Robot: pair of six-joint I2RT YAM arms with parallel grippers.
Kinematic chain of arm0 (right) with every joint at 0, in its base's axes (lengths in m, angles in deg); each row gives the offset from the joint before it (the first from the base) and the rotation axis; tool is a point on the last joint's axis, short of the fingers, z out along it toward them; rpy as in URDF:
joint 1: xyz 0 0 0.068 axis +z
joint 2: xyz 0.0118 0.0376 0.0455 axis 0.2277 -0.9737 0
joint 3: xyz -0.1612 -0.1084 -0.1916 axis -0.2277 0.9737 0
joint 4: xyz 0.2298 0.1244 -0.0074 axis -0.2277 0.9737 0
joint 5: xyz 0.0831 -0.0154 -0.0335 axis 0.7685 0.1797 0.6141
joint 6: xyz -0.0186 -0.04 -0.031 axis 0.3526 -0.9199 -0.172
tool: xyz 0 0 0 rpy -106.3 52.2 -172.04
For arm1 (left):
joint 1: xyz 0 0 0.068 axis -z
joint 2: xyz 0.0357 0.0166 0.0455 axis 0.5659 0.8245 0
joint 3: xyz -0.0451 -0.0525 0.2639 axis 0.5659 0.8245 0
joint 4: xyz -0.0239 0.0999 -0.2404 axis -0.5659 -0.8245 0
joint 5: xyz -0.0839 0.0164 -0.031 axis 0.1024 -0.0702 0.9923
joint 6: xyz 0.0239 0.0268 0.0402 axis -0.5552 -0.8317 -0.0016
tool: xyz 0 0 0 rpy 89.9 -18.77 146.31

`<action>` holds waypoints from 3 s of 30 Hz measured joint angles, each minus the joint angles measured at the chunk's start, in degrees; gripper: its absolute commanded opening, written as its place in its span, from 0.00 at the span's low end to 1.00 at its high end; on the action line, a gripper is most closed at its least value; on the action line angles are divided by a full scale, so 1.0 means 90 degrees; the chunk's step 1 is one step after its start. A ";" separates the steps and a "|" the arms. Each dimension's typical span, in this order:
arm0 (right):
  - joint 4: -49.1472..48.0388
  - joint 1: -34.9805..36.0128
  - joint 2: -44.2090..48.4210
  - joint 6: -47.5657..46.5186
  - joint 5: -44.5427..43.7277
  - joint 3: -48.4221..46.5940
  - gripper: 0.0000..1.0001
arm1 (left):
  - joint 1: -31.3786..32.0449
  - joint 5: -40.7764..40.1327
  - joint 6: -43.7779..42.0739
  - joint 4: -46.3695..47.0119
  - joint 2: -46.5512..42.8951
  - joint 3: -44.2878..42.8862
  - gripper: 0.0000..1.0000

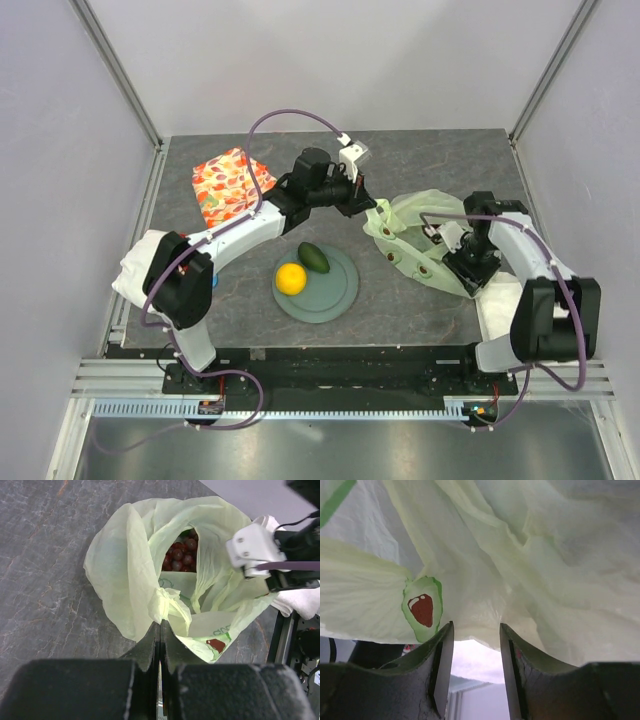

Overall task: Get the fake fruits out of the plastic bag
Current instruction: Adjust the plastic bag at the center of the board.

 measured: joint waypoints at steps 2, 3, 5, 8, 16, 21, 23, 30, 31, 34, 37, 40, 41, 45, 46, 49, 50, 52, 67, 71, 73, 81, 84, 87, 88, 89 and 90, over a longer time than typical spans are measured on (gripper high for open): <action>0.0209 -0.0124 -0.0430 -0.0138 -0.0044 -0.0284 0.52 | 0.0010 0.0007 0.0000 -0.0002 0.0022 0.0000 0.02; 0.0369 -0.0202 -0.0597 -0.0204 -0.0041 -0.0588 0.54 | 0.0012 0.0007 0.0000 -0.0005 0.0029 0.0000 0.02; 0.0811 -0.0284 -0.0908 -0.0391 0.0114 -0.1700 0.55 | 0.0017 0.0007 0.0000 -0.0005 0.0034 0.0000 0.02; 0.0869 -0.0330 -0.1287 -0.0522 0.0471 -0.3553 0.56 | 0.0017 0.0017 0.0000 -0.0005 0.0034 0.0000 0.02; 0.0427 -0.0155 -0.2276 -0.0168 0.1265 -0.4743 0.51 | 0.0015 0.0022 0.0000 -0.0007 0.0034 0.0000 0.02; 0.0119 0.0051 -0.3257 -0.0007 0.1314 -0.4291 0.49 | 0.0017 0.0019 -0.0002 -0.0012 0.0034 0.0000 0.02; 0.0092 0.0126 -0.3473 0.0019 0.1171 -0.4206 0.49 | 0.0015 0.0017 -0.0002 -0.0022 0.0034 0.0000 0.02; 0.0359 0.0022 -0.2866 -0.0542 0.0124 -0.3347 0.48 | 0.0015 -0.0005 -0.0005 -0.0049 0.0034 0.0000 0.02; 0.0427 -0.0046 -0.2628 -0.0673 -0.0015 -0.3019 0.48 | 0.0012 -0.0005 -0.0005 -0.0051 0.0034 0.0000 0.02; 0.0639 -0.0352 -0.1863 -0.1003 -0.0432 -0.1955 0.48 | 0.0010 -0.0005 -0.0002 -0.0049 0.0051 -0.0019 0.02; 0.0622 -0.0578 -0.1413 -0.1122 -0.0724 -0.0901 0.48 | 0.0010 0.0000 0.0005 -0.0046 0.0114 -0.0046 0.02; 0.0413 -0.0607 -0.1739 -0.1107 -0.0891 -0.0325 0.49 | 0.0010 0.0032 0.0056 -0.0049 0.0228 -0.0095 0.02; 0.0357 -0.0619 -0.1957 -0.1078 -0.0884 -0.0328 0.53 | 0.0012 0.0041 0.0063 -0.0049 0.0257 -0.0109 0.02; 0.0573 -0.0782 -0.2448 -0.0976 -0.0695 -0.1270 0.62 | 0.0010 0.0087 0.0063 -0.0061 0.0308 -0.0180 0.02; 0.0695 -0.0814 -0.2472 -0.0984 -0.0585 -0.1768 0.63 | 0.0010 0.0087 0.0063 -0.0058 0.0308 -0.0206 0.02; 0.0789 -0.0865 -0.2472 -0.1044 -0.0228 -0.3400 0.66 | 0.0007 0.0092 0.0063 -0.0046 0.0306 -0.0253 0.02; 0.0780 -0.0865 -0.2472 -0.1066 -0.0112 -0.3859 0.68 | 0.0007 0.0117 0.0061 -0.0044 0.0306 -0.0260 0.02; 0.0750 -0.0860 -0.2436 -0.1120 0.0107 -0.4427 0.66 | 0.0007 0.0165 0.0063 -0.0046 0.0306 -0.0260 0.02; 0.0979 0.0357 -0.2251 -0.1566 0.2079 -0.4243 0.52 | -0.0002 0.0068 0.0619 -0.0049 0.0401 -0.0850 0.02; 0.1025 0.0661 -0.2327 -0.1581 0.2501 -0.3956 0.50 | -0.0053 -0.0165 0.0986 -0.0051 0.0474 -0.0920 0.02; 0.1039 0.0634 -0.2395 -0.1564 0.2608 -0.3830 0.48 | -0.0102 -0.0255 0.1224 -0.0061 0.0503 -0.0923 0.02; 0.1078 0.0602 -0.2727 -0.1486 0.2900 -0.3674 0.26 | -0.0328 -0.0442 0.2016 -0.0029 0.0590 -0.0923 0.02; 0.1059 0.0605 -0.2769 -0.1333 0.2960 -0.3415 0.32 | -0.0393 -0.0418 0.2198 0.0024 0.0619 -0.0923 0.02; 0.0777 0.0617 -0.2776 -0.0959 0.2795 -0.3092 0.34 | -0.0418 -0.0308 0.2237 0.0112 0.0622 -0.0923 0.02; 0.0597 0.0619 -0.2776 -0.0833 0.2674 -0.3033 0.35 | -0.0418 -0.0282 0.2237 0.0143 0.0622 -0.0923 0.02; 0.0406 0.0622 -0.2776 -0.0687 0.2511 -0.3019 0.35 | -0.0415 -0.0202 0.2232 0.0177 0.0622 -0.0918 0.02; 0.0204 0.0617 -0.2776 -0.0568 0.2370 -0.3019 0.37 | -0.0413 -0.0177 0.2227 0.0189 0.0622 -0.0918 0.02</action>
